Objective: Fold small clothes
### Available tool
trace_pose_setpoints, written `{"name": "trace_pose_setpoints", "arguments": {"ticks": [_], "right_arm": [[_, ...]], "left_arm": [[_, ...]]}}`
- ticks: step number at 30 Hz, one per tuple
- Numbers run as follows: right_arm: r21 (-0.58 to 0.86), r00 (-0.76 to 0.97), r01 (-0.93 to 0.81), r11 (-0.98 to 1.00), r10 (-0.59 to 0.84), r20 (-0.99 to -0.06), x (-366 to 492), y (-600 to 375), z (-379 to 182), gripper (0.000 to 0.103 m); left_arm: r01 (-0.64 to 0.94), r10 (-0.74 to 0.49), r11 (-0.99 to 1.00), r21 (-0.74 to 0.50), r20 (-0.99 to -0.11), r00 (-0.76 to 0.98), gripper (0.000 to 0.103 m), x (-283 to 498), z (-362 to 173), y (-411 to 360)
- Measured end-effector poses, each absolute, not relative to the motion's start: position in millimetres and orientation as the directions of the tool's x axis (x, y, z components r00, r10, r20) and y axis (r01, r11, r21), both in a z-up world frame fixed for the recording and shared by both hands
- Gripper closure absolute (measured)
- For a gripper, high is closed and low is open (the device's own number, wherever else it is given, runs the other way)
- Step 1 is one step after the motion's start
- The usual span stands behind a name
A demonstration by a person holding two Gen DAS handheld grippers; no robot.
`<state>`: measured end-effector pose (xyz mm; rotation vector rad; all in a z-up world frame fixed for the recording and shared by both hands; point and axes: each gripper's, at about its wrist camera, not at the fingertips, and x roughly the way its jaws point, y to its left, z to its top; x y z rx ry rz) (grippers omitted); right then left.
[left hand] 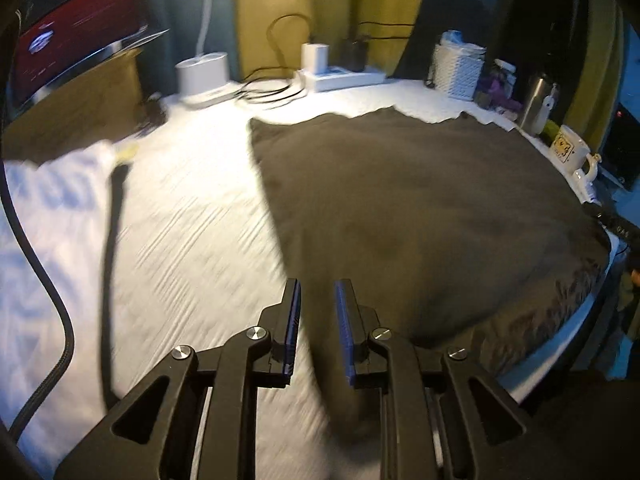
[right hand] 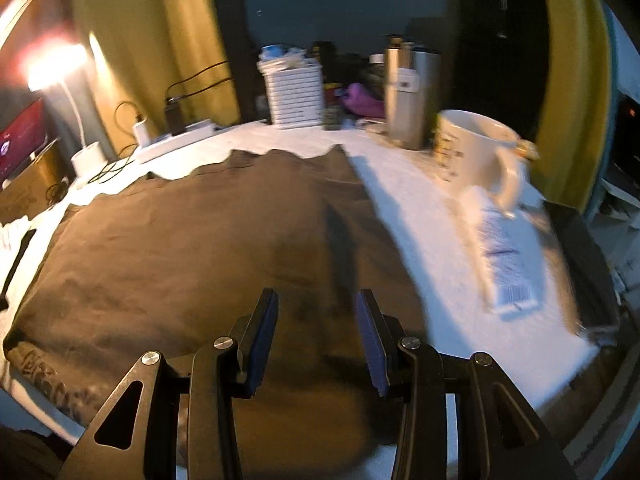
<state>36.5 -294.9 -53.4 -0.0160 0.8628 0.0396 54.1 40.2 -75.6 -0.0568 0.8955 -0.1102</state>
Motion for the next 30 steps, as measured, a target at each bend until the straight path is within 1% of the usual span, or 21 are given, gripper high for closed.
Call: {"name": "trace_pose_setpoints", "arguments": {"ticks": [5,9,13,14,15,19,20,24,30], "right_arm": [[0.020,0.637,-0.079,0.997,0.066,-0.768,54.7,-275.7,-59.4,0.061],[0.016,0.614,-0.077,0.997,0.060,-0.787,70.2,-269.6,-68.3,0.061],[0.001,0.572,-0.059,0.998,0.035,-0.819,86.0,-271.3,-85.1,0.061],[0.004,0.568,-0.058,0.998,0.036,-0.822,88.3,-272.4,-87.2,0.061],[0.005,0.564,-0.058,0.998,0.037,-0.825,90.8,-273.1,-88.8,0.061],[-0.009,0.564,-0.074,0.997,0.035,-0.825,97.2,-271.5,-91.9,0.060],[-0.005,0.563,-0.073,0.997,0.037,-0.825,99.0,-272.4,-92.2,0.060],[-0.002,0.555,-0.071,0.997,0.038,-0.831,104.5,-273.5,-92.1,0.060],[-0.006,0.553,-0.067,0.998,0.032,-0.833,107.8,-273.0,-92.1,0.059]], "left_arm": [[0.131,-0.168,0.985,-0.111,-0.788,0.592,0.085,92.2,-83.9,22.2],[0.159,-0.174,0.982,-0.100,-0.802,0.571,0.085,113.0,-90.3,12.4],[0.131,-0.138,0.988,-0.078,-0.830,0.541,0.083,133.8,-100.7,16.9],[0.126,-0.137,0.989,-0.081,-0.831,0.540,0.077,136.3,-102.2,19.8],[0.124,-0.140,0.989,-0.086,-0.830,0.540,0.075,138.5,-102.8,22.7],[0.134,-0.148,0.987,-0.089,-0.831,0.537,0.075,144.7,-103.4,28.0],[0.130,-0.140,0.988,-0.082,-0.831,0.539,0.072,146.7,-103.4,29.3],[0.083,-0.086,0.995,-0.048,-0.826,0.558,0.072,158.6,-104.5,39.2],[0.074,-0.120,0.993,-0.095,-0.818,0.562,0.072,172.8,-103.4,46.5]]}}
